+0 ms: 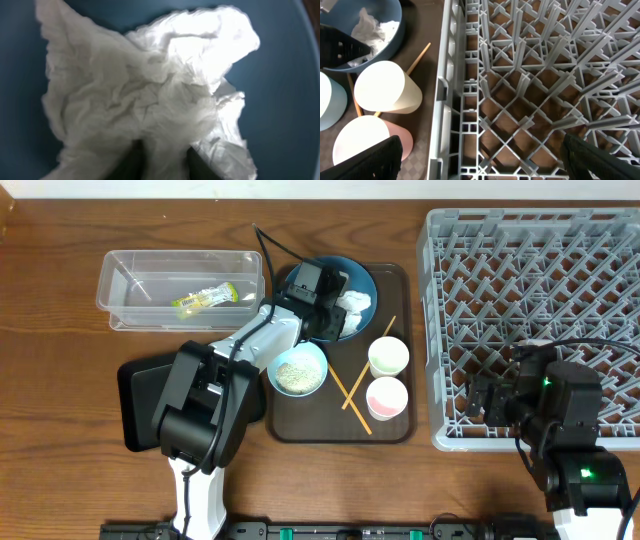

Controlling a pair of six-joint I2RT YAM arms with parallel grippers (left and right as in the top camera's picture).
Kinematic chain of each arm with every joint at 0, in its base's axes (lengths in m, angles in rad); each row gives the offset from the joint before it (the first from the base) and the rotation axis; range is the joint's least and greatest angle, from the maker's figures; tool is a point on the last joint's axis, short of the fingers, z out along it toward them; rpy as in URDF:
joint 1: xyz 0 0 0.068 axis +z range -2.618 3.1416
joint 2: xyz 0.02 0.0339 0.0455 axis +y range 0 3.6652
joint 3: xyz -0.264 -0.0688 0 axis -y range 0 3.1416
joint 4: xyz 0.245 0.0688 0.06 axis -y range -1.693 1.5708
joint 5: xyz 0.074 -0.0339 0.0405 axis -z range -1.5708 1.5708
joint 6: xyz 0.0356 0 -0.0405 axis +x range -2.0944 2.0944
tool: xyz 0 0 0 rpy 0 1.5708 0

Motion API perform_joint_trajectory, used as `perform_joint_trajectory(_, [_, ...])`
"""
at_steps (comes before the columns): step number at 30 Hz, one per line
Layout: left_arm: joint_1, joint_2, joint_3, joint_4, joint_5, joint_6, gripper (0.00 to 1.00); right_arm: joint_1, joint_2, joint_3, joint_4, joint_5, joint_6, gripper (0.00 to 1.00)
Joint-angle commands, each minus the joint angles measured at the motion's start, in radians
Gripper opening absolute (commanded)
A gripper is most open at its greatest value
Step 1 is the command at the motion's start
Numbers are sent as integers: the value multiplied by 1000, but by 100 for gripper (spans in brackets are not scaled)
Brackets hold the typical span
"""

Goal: Sort waste into correct bins and load items into the dishwasher rack
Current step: 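Grasp the foil from the blue plate and drop it into the container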

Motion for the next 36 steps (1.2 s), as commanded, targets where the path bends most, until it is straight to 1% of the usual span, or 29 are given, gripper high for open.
perform_joint_trajectory(1, [-1, -17, 11, 8, -29, 10, 6, 8, -2, 24, -2, -4, 9, 99])
perform_joint_trajectory(6, [5, -106, 11, -1, -121, 10, 6, 8, -2, 24, -6, -4, 9, 99])
perform_joint_trajectory(9, [20, -187, 11, -20, -150, 9, 6, 8, -2, 24, -6, -4, 9, 99])
perform_joint_trajectory(15, [106, -345, 11, -95, -175, -1, 6, 8, -2, 24, -6, -4, 9, 99])
perform_joint_trajectory(19, [202, -384, 11, -127, -175, -48, 6, 8, -2, 24, -5, -4, 9, 99])
perform_joint_trajectory(26, [372, -353, 6, -165, -175, -275, 6, 8, -2, 24, -6, -4, 9, 99])
perform_joint_trajectory(29, [411, -326, 6, -182, -175, -307, 7, 8, -2, 24, -5, -4, 9, 99])
perform_joint_trajectory(30, [421, -315, 5, -182, -175, -307, 9, 8, -2, 24, -5, -4, 9, 99])
perform_joint_trajectory(31, [426, -304, 5, -181, -175, -307, 14, 8, -2, 24, -5, -4, 9, 99])
perform_joint_trajectory(32, [431, -296, 5, -177, -175, -307, 17, 8, -2, 24, -5, -4, 9, 99])
perform_joint_trajectory(33, [435, -286, 5, -174, -175, -306, 24, 8, -2, 24, -5, -4, 9, 99])
perform_joint_trajectory(34, [437, -280, 5, -172, -175, -306, 27, 8, -2, 24, -5, -4, 9, 99])
perform_joint_trajectory(36, [439, -277, 5, -165, -175, -304, 40, 8, -2, 24, -6, -4, 9, 99])
